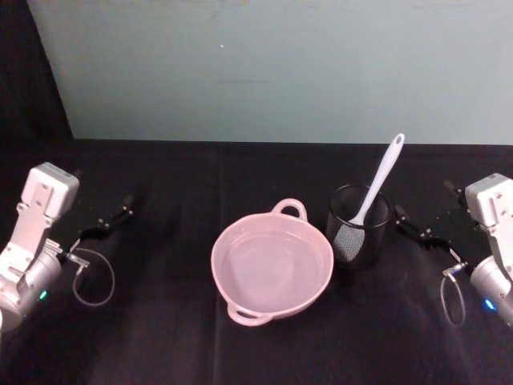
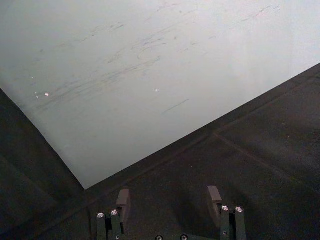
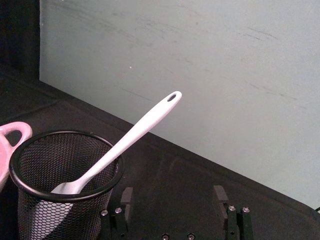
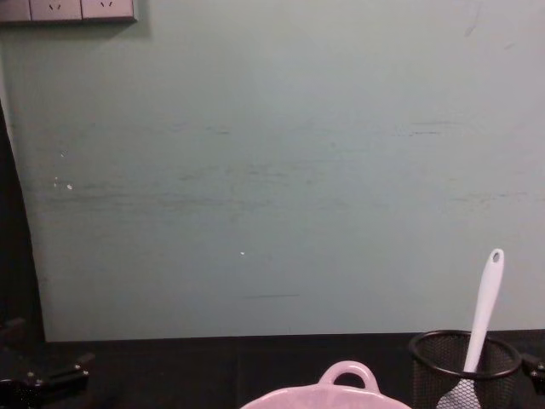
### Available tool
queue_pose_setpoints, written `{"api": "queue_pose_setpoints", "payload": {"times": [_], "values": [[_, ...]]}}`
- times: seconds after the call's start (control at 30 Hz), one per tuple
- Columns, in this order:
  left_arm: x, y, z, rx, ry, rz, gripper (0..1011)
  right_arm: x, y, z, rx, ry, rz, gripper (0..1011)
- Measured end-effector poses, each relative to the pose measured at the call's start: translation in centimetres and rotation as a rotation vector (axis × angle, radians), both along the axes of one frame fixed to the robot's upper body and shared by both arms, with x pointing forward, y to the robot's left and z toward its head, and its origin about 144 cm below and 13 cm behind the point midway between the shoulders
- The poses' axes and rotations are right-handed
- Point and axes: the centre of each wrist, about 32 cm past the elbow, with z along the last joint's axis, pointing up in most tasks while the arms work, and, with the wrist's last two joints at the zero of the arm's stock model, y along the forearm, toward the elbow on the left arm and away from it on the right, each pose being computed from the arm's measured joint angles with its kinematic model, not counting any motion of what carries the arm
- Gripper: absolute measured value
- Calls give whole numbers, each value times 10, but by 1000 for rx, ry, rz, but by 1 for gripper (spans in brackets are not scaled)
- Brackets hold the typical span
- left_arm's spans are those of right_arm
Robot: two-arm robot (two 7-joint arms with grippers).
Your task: Use the one hand to pick up the spoon and stir the clear water in the bowl.
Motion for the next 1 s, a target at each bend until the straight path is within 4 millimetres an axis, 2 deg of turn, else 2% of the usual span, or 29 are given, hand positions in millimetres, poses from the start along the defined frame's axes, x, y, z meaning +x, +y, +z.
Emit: {"api": "queue_pose_setpoints", "payload": {"times": [1.0], "values": [[0,0,0,0,0,0,1005,0,0,0,0,0,0,1004]]}}
